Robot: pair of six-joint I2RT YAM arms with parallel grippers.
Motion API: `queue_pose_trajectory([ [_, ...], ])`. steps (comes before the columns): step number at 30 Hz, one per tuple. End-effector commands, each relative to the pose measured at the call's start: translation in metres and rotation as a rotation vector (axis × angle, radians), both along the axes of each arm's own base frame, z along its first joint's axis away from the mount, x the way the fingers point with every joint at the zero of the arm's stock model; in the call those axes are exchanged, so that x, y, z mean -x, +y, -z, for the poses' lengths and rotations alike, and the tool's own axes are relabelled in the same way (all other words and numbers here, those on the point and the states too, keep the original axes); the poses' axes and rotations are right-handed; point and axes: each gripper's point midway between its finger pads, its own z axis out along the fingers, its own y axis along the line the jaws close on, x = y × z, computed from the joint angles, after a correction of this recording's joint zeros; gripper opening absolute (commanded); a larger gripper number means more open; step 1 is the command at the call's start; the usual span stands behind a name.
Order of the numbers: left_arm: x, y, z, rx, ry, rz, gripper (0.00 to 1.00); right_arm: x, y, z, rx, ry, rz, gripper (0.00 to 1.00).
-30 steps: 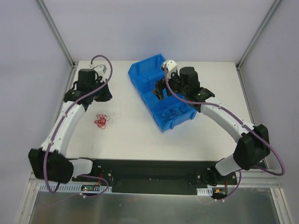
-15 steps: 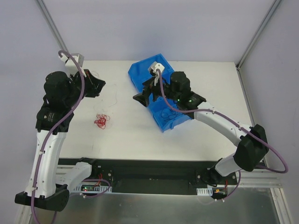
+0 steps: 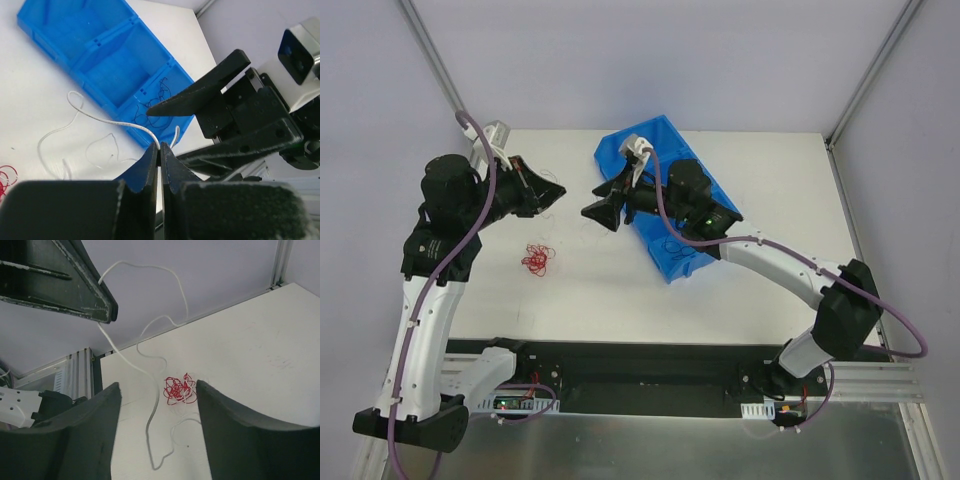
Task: Untangle the cables
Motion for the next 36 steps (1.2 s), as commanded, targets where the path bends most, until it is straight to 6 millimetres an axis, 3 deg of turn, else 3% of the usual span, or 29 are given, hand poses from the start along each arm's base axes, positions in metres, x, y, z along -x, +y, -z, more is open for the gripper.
queue_pose_trajectory([
  [1, 0.013, -0.014, 0.008, 0.058, 0.054, 0.078, 0.0, -0.002, 0.01, -0.031, -0.074, -0.016, -0.022, 0.57],
  [3, 0.013, -0.014, 0.012, 0.057, 0.063, 0.077, 0.0, -0.001, 0.013, -0.029, -0.071, -0.011, -0.025, 0.4],
  [6, 0.011, -0.012, 0.014, 0.048, 0.06, 0.066, 0.0, -0.004, 0.011, -0.029, -0.067, -0.028, -0.006, 0.05],
  [7, 0.011, -0.011, 0.014, 0.043, 0.056, 0.063, 0.0, -0.007, 0.009, -0.029, -0.063, -0.046, 0.01, 0.01],
  [8, 0.01, -0.01, 0.013, 0.036, 0.048, 0.054, 0.0, -0.009, 0.006, -0.029, -0.059, -0.064, 0.029, 0.01],
  [10, 0.01, -0.003, 0.014, 0.018, 0.04, 0.015, 0.3, -0.017, -0.001, -0.027, -0.032, -0.13, 0.07, 0.01],
  [12, 0.011, 0.006, 0.016, -0.003, 0.024, -0.04, 0.53, -0.03, -0.008, -0.019, 0.02, -0.148, 0.108, 0.0],
  [15, 0.013, 0.025, 0.019, -0.048, -0.013, -0.141, 0.68, -0.052, -0.021, -0.009, 0.081, -0.119, 0.1, 0.0],
  [21, 0.016, 0.058, 0.028, -0.111, -0.059, -0.318, 0.83, -0.107, -0.047, 0.013, 0.135, -0.105, 0.084, 0.0],
  [23, 0.014, 0.059, 0.036, -0.125, -0.045, -0.32, 0.86, -0.119, -0.053, 0.016, 0.152, -0.123, 0.029, 0.0],
  [29, 0.003, 0.055, 0.069, -0.159, 0.046, -0.294, 0.89, -0.158, -0.086, 0.056, 0.253, -0.16, 0.058, 0.0],
  [36, -0.013, 0.063, 0.101, -0.245, 0.112, -0.32, 0.89, -0.174, -0.139, 0.097, 0.443, -0.209, 0.167, 0.0],
])
